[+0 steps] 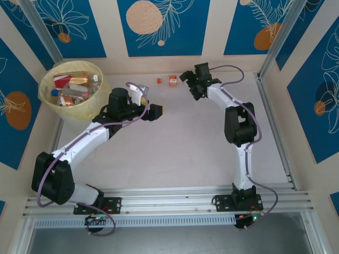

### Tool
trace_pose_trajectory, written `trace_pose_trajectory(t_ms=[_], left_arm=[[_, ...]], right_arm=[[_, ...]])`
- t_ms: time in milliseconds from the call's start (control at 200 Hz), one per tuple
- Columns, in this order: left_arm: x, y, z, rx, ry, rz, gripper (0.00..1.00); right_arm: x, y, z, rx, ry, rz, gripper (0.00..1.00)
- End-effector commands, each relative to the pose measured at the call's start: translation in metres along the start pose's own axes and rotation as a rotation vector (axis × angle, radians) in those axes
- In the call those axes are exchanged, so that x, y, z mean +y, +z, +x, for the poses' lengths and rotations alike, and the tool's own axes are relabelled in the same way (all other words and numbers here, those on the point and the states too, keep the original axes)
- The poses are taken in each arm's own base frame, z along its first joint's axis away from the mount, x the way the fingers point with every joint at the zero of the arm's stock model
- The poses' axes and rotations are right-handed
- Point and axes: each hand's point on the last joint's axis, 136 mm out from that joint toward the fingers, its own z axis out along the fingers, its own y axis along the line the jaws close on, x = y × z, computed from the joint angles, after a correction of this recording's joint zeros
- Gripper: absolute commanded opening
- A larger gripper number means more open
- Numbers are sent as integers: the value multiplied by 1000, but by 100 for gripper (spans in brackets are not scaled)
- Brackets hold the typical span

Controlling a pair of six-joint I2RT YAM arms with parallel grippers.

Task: Put the plastic bottles in the bin

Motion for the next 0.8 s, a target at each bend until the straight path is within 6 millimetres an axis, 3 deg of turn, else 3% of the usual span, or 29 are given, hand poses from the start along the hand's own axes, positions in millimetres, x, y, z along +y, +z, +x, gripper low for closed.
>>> trace_pose_trajectory(t_ms=[0,140,340,535,795], left_arm=[[11,-7,-4,-36,62,-87,100],[24,-11,-3,-55,86,-158,100],[37,-8,-1,-55,100,-206,100],[44,-3,4,-38,100,-216,100],[55,-1,6,-28,93,-238,100]], right_arm=[[7,15,-6,30,145,-11,100],[14,44,-6,76,246,-81,99],[18,84,18,182,348,-142,100],[21,108,7,117,348,-180,100],[-1,154,13,93,419,-174,96]])
